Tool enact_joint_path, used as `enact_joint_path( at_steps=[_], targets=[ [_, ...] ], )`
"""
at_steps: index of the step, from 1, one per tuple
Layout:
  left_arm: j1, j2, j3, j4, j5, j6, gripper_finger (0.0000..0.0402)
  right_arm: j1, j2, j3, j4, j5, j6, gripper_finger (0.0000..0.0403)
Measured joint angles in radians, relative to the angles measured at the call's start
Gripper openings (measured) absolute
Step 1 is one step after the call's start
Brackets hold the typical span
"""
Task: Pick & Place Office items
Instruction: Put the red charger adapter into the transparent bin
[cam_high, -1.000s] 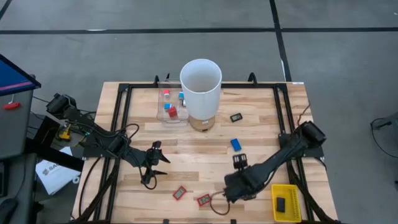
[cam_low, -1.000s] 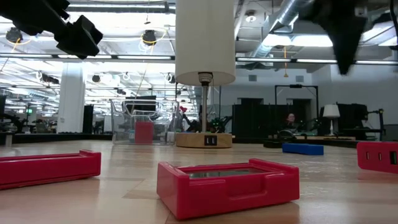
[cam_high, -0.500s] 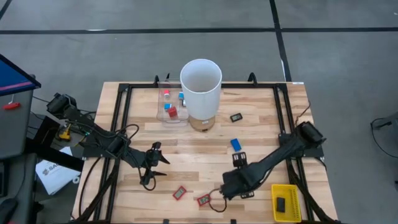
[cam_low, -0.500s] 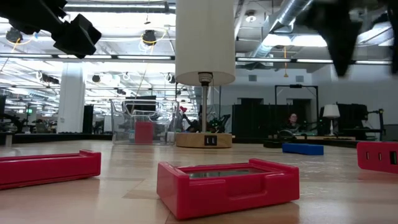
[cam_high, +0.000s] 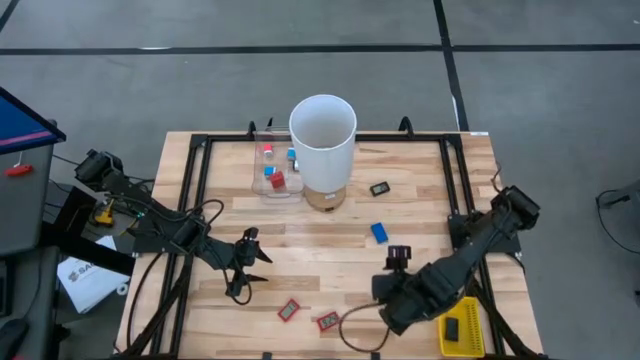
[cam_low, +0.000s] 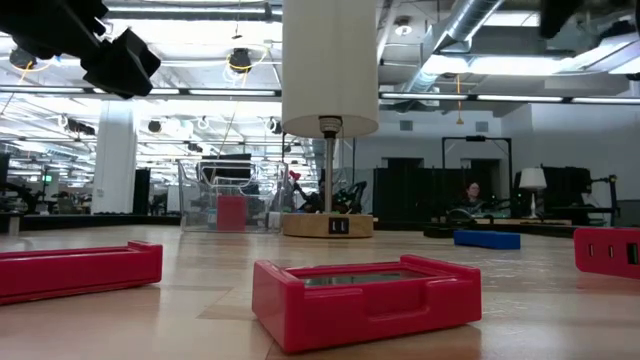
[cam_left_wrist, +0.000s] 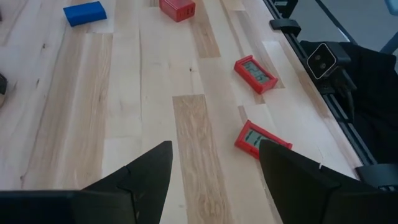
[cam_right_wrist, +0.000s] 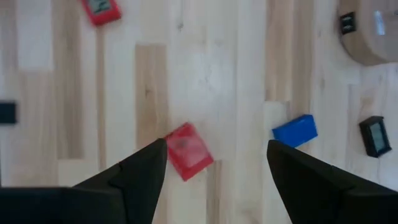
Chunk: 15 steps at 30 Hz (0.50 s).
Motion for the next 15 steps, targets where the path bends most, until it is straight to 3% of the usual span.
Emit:
enact_joint_path(
  at_steps=[9, 15],
  targets=[
    [0.0, 0.0, 0.0, 0.007, 0.0, -0.01, 0.0255, 0.022, 0.022, -0.041, 0.008, -0.042, -0.029, 0.0278],
    [0.0, 0.0, 0.0, 0.012, 0.002, -0.008, 0.0259, 0.016, 0.023, -0.144, 0.082, -0.053, -0.089, 0.0336]
  ],
)
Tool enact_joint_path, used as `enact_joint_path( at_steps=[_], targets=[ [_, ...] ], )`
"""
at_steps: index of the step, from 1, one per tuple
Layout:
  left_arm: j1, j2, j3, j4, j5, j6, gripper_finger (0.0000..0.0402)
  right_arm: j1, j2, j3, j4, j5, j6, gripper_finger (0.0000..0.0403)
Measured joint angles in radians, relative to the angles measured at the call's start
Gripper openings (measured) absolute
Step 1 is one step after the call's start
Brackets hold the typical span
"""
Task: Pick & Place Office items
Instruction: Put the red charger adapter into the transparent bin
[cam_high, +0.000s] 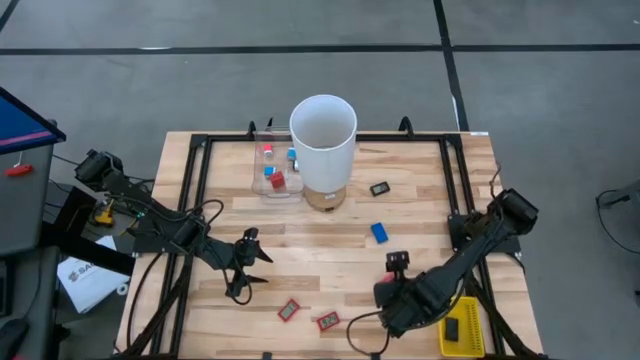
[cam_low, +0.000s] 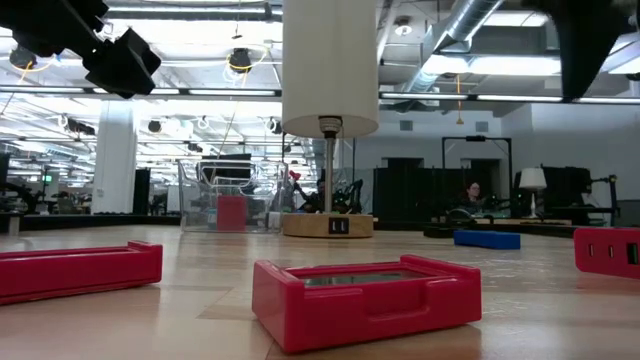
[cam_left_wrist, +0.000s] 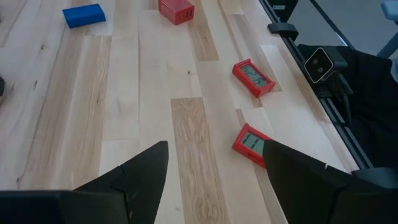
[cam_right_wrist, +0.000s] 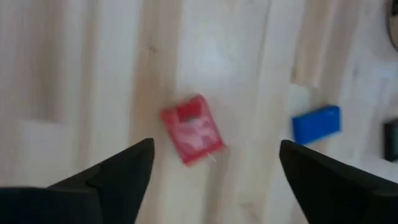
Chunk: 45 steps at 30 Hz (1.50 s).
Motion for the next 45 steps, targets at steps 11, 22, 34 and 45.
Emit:
enact_joint_path(
  at_steps=[11, 22, 34, 45],
  targets=[
    [0.0, 0.0, 0.0, 0.001, 0.001, 0.001, 0.0259, -0.051, 0.0, -0.136, 0.101, 0.007, -0.04, 0.0391],
    [0.0, 0.0, 0.0, 0.003, 0.019, 0.0, 0.0257, -0.071, -0.001, -0.237, 0.27, -0.083, 0.005, 0.0379],
    [0.0, 0.0, 0.0, 0.009, 0.022, -0.002, 0.0258, -0.066, -0.001, -0.347, 0.385, -0.121, -0.093, 0.0379],
    [0.0, 0.0, 0.0, 0.01, 0.046, -0.003, 0.0256, -0.121, -0.001, -0.378, 0.418, -0.161, -0.09, 0.0334]
  ],
)
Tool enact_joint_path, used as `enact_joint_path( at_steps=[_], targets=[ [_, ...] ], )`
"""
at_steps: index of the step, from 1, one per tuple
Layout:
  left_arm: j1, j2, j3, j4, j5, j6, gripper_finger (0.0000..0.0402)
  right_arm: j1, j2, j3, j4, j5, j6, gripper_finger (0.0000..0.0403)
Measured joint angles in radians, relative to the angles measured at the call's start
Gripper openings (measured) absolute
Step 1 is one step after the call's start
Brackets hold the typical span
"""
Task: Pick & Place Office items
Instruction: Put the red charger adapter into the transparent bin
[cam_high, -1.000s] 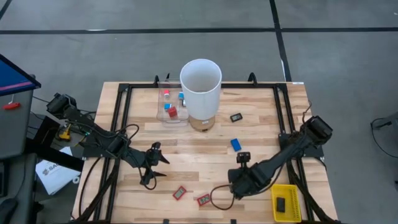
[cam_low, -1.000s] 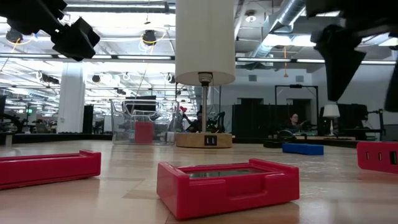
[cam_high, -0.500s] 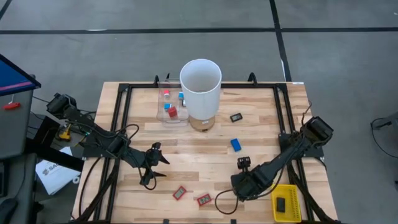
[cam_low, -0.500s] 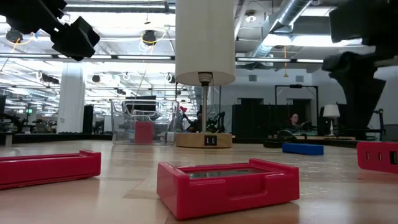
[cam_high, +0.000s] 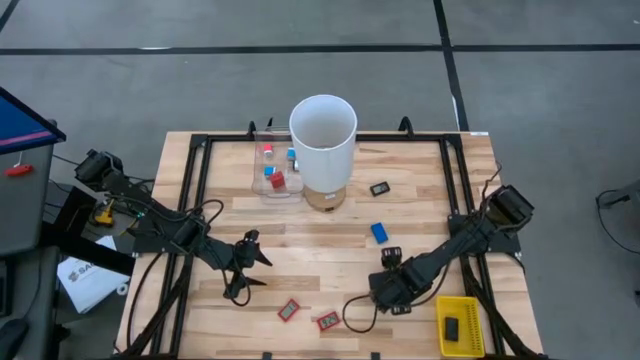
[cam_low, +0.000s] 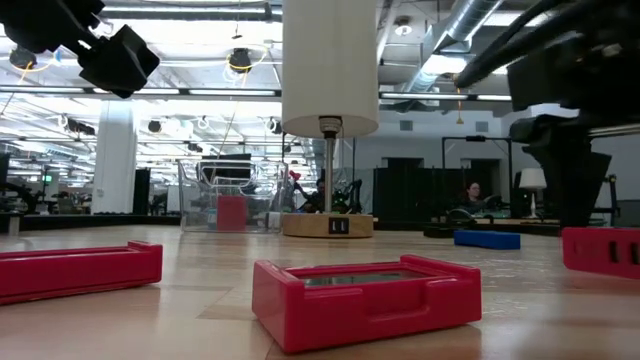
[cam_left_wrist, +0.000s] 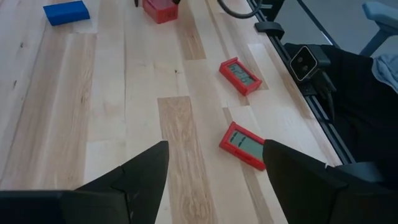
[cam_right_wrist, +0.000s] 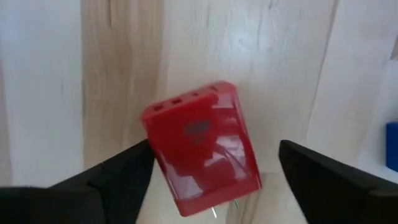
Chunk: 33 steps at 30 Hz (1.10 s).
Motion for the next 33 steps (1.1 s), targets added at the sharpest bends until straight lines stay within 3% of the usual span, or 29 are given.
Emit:
enact_joint_path(
  at_steps=[10, 17, 22, 29, 33],
  targets=[
    [-0.005, 0.021, 0.0, -0.007, -0.043, 0.022, 0.0255, -0.018, 0.0, 0.0, 0.19, -0.016, -0.023, 0.0188],
    [-0.017, 0.105, 0.0, 0.009, -0.132, 0.064, 0.0255, -0.029, 0.0, 0.001, 0.255, -0.017, -0.029, 0.0188],
    [-0.061, 0.201, 0.0, 0.195, -0.194, 0.254, 0.0255, -0.064, -0.001, 0.004, 0.416, -0.018, -0.077, 0.0219],
    [-0.147, 0.3, 0.0, 0.44, -0.292, 0.512, 0.0255, -0.141, -0.001, 0.055, 0.554, -0.08, -0.185, 0.0187],
    [-0.175, 0.351, 0.0, 0.529, -0.364, 0.646, 0.0255, -0.195, -0.002, 0.081, 0.667, -0.154, -0.226, 0.0191]
  ],
)
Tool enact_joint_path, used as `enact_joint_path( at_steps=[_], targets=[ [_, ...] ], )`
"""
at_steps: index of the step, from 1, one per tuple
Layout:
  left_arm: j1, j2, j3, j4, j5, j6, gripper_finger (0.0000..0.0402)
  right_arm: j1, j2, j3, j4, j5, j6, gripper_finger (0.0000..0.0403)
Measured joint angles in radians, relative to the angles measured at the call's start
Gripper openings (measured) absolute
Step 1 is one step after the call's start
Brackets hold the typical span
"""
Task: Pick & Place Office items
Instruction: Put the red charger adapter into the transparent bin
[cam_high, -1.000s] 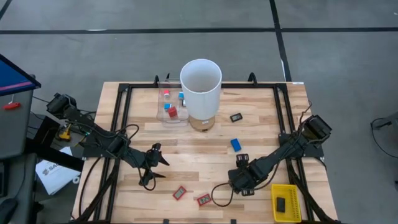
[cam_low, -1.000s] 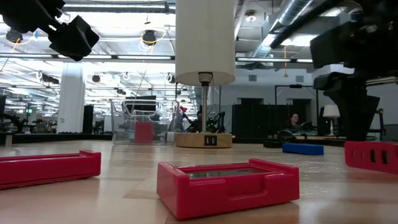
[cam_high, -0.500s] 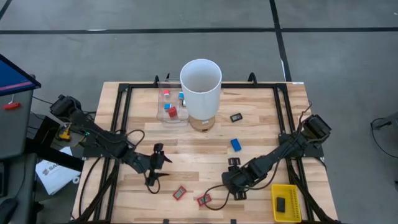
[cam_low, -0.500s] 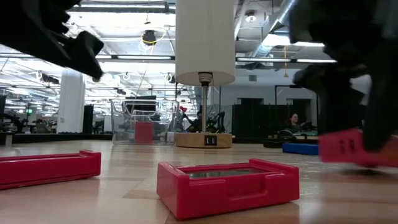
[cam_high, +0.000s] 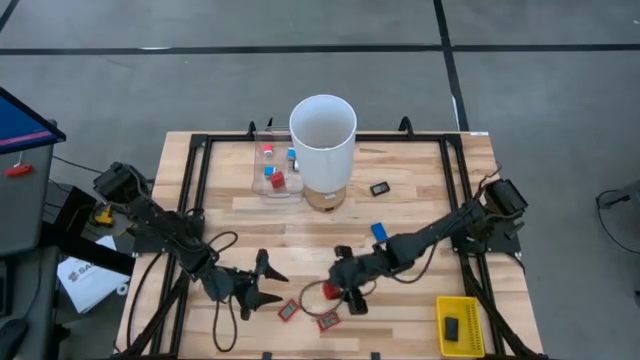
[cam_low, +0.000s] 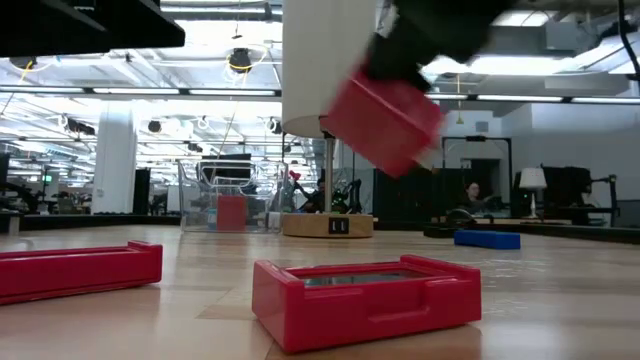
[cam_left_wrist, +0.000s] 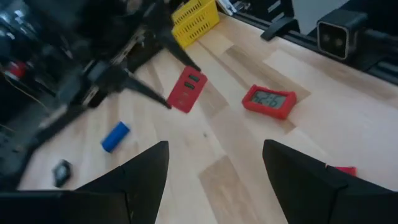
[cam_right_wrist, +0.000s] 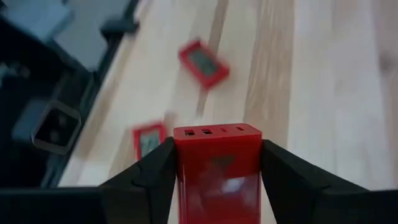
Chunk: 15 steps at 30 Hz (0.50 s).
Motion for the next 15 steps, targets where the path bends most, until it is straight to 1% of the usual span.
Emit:
enact_joint_path(
  at_steps=[3, 5, 12, 15],
  targets=[
    [-0.004, 0.03, 0.0, 0.057, -0.029, 0.068, 0.0255, -0.033, 0.0, 0.02, 0.061, -0.037, -0.029, 0.0209],
    [-0.004, 0.043, 0.0, 0.092, -0.052, 0.119, 0.0255, -0.049, 0.0, 0.033, 0.087, -0.049, -0.049, 0.0214],
    [0.011, 0.05, 0.064, 0.114, -0.063, 0.244, 0.0255, -0.1, 0.0, 0.036, 0.188, -0.129, -0.072, 0.0187],
    [0.03, 0.05, 0.078, 0.099, -0.04, 0.254, 0.0255, -0.111, 0.0, 0.036, 0.221, -0.15, -0.072, 0.0191]
  ],
)
